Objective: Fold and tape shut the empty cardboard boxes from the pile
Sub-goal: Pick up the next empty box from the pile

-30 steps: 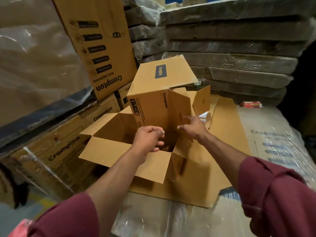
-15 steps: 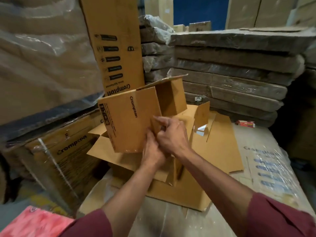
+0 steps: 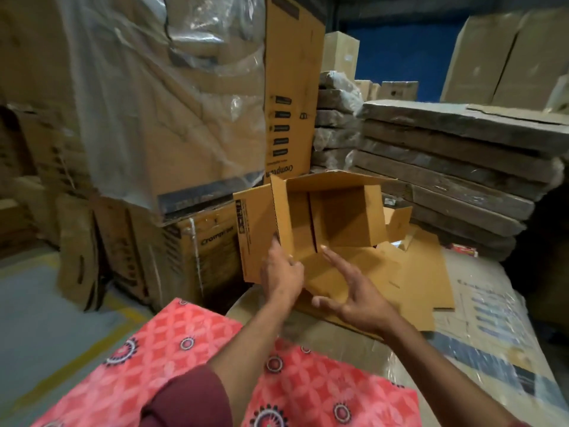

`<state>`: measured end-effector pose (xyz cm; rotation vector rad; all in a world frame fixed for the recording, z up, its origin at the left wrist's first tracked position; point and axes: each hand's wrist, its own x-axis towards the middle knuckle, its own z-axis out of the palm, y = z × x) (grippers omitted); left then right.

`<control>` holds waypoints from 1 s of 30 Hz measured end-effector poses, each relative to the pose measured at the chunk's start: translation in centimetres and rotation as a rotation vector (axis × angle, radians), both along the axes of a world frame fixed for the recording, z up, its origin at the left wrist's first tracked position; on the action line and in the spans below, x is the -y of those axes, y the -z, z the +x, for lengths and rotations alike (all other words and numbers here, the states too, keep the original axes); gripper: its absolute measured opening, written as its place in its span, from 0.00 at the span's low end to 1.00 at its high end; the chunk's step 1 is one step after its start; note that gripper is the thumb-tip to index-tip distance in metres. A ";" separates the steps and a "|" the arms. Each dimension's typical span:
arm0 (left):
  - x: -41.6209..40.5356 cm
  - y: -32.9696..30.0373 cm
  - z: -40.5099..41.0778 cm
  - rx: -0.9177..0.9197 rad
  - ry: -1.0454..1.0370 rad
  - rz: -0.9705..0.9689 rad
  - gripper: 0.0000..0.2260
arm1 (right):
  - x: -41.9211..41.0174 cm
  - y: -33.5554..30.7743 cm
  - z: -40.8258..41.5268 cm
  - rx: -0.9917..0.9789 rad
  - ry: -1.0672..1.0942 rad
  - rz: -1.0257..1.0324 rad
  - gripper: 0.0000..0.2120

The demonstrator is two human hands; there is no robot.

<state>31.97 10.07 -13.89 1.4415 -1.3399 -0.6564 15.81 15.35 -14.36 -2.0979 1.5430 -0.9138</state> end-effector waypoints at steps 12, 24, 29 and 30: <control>-4.4 -4.1 14.3 -0.135 0.038 0.120 0.21 | -6.2 4.5 6.9 -0.695 0.295 -0.291 0.23; 0.0 -3.5 18.6 -0.068 -0.069 0.317 0.17 | -9.8 0.8 20.6 -0.873 -0.034 -0.196 0.24; 0.2 1.7 20.2 -0.155 -0.070 0.361 0.13 | -9.7 3.1 24.7 -0.823 -0.211 -0.151 0.28; 0.4 2.9 20.5 -0.159 -0.061 0.354 0.15 | -9.5 3.9 25.3 -0.823 -0.236 -0.109 0.29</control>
